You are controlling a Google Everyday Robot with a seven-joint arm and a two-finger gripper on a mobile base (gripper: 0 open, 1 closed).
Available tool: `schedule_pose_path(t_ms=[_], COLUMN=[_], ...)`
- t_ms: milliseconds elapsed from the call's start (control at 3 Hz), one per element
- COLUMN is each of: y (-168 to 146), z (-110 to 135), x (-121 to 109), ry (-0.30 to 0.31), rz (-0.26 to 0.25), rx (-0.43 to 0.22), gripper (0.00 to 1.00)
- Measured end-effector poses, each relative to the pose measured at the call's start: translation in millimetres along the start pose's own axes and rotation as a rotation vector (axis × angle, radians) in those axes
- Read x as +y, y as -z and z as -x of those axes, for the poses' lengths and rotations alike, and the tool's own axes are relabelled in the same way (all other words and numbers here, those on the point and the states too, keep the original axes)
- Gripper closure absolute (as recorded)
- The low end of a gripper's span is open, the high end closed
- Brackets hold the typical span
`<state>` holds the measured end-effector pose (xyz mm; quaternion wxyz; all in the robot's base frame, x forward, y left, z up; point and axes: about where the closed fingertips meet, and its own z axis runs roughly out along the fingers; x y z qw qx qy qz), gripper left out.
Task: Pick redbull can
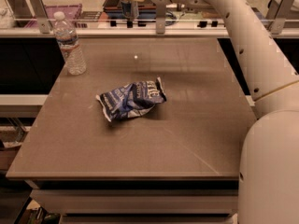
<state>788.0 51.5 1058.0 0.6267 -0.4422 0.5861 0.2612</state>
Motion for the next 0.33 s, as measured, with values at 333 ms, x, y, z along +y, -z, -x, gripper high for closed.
schedule_pose_path(t_ms=[333], y=[0.0], z=[0.0], x=[0.0], ry=[0.000], rz=[0.000], rx=[0.000], gripper=[1.00])
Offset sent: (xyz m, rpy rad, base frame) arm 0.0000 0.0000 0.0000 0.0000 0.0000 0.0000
